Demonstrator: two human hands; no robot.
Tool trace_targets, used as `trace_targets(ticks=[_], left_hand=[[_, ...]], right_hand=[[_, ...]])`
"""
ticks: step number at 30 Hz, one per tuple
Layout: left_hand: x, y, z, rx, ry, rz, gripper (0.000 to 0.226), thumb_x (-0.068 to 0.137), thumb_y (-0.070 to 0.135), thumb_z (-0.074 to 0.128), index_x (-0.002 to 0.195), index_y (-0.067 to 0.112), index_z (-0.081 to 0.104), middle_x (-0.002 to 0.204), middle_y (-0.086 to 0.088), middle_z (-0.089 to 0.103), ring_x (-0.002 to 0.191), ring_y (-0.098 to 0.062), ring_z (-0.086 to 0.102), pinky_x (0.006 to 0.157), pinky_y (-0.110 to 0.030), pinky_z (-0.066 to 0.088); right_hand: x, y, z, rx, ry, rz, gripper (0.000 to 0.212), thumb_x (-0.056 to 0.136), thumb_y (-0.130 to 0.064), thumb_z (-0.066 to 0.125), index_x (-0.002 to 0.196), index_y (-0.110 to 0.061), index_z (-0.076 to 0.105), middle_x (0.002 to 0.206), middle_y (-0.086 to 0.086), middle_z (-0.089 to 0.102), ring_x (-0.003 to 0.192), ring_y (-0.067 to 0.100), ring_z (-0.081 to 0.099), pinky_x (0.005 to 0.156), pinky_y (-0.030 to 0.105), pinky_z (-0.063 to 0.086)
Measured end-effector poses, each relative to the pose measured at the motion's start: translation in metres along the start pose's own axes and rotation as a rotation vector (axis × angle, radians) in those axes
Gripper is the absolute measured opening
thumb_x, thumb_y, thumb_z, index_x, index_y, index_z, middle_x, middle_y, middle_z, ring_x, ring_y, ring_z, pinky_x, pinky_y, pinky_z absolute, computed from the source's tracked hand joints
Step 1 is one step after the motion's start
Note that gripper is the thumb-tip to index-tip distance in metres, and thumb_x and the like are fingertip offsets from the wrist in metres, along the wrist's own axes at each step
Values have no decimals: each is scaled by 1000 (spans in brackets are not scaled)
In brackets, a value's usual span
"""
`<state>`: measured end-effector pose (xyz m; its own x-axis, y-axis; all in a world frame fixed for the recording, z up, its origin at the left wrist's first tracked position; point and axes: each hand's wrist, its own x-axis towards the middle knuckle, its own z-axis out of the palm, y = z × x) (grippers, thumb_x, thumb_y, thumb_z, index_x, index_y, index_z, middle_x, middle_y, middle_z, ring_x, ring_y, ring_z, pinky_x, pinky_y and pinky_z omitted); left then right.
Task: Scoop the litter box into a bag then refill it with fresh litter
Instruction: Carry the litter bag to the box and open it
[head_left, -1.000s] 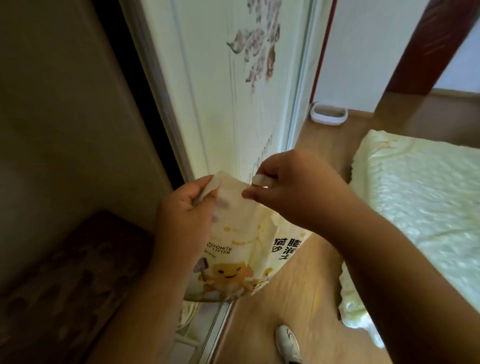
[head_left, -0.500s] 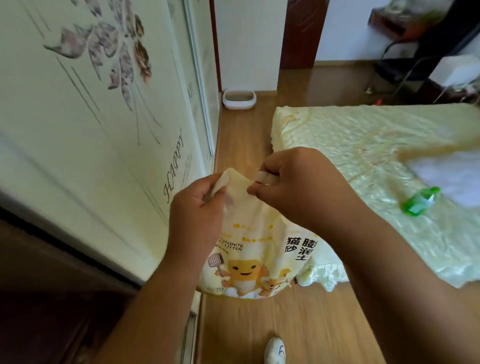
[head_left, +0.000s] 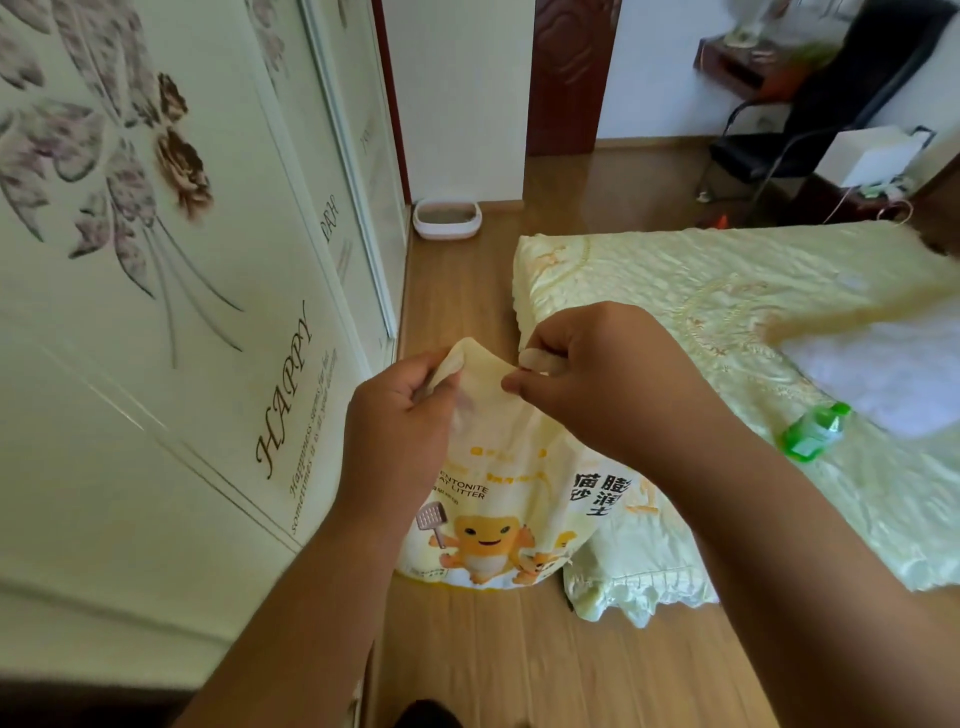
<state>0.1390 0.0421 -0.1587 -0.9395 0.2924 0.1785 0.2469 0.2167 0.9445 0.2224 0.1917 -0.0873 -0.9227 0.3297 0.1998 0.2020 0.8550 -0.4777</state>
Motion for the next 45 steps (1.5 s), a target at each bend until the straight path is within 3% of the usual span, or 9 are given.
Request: trace_targets(ticks=[4,14,18,23,25,30,36,41,45], left_hand=[[41,-9,12,10,-20,5,21,100,32,61,110,28,78,84,16,75,82,-2,69,66,-9,49],[183,-46,31,-5,-140,-3,17,100,31,63,92,28,77,68,24,66,66,5,61,55,-6,41],[242,-58,36,-9,-178,14,15,99,28,65,104,26,79,69,26,67,69,8,62,58,-6,42],[301,-68,40,22,-205,43,15,99,26,65,106,23,79,71,27,67,73,10,62,61,-4,42],[326,-71,42,34,-189,57,15,99,26,65,105,21,78,69,26,65,71,10,60,61,-4,41],[390,-72,62,43,-131,62,20,100,33,63,112,29,77,83,15,73,79,0,66,66,-14,47],[468,-72,102,58,-71,-2,20,100,29,62,112,32,78,84,14,75,80,-3,70,69,-21,56],[522,-74,134,49,1,-63,18,100,27,62,101,31,79,79,4,73,76,-17,69,66,-36,58],[559,-74,153,-6,68,-109,18,100,23,64,105,32,79,82,15,74,72,-5,68,59,-19,55]], right_hand=[[38,11,5,-2,-23,43,23,87,-36,75,81,-14,74,61,-6,57,54,8,49,46,16,33],[164,22,36,-37,-21,160,20,87,-38,75,79,-20,70,66,-8,59,57,7,53,48,17,33],[214,27,51,-17,7,211,21,87,-37,75,78,-18,71,67,-5,62,60,10,56,51,22,38],[265,33,62,3,5,231,20,89,-36,74,81,-18,72,63,-7,56,56,6,50,48,15,33],[289,36,64,22,18,222,22,88,-35,75,76,-18,69,60,-8,52,54,6,47,51,15,37],[360,58,69,49,45,197,43,88,-36,75,57,-32,45,58,-12,47,54,5,45,50,18,26],[452,103,70,42,-34,130,21,90,-39,72,75,-25,65,66,-12,54,59,6,50,51,20,31],[524,136,67,8,-124,68,37,92,-40,69,62,-28,50,63,-8,53,58,7,49,50,22,27],[574,154,66,-16,-153,-8,24,91,-41,69,77,-21,66,72,-5,63,69,11,58,58,27,45]])
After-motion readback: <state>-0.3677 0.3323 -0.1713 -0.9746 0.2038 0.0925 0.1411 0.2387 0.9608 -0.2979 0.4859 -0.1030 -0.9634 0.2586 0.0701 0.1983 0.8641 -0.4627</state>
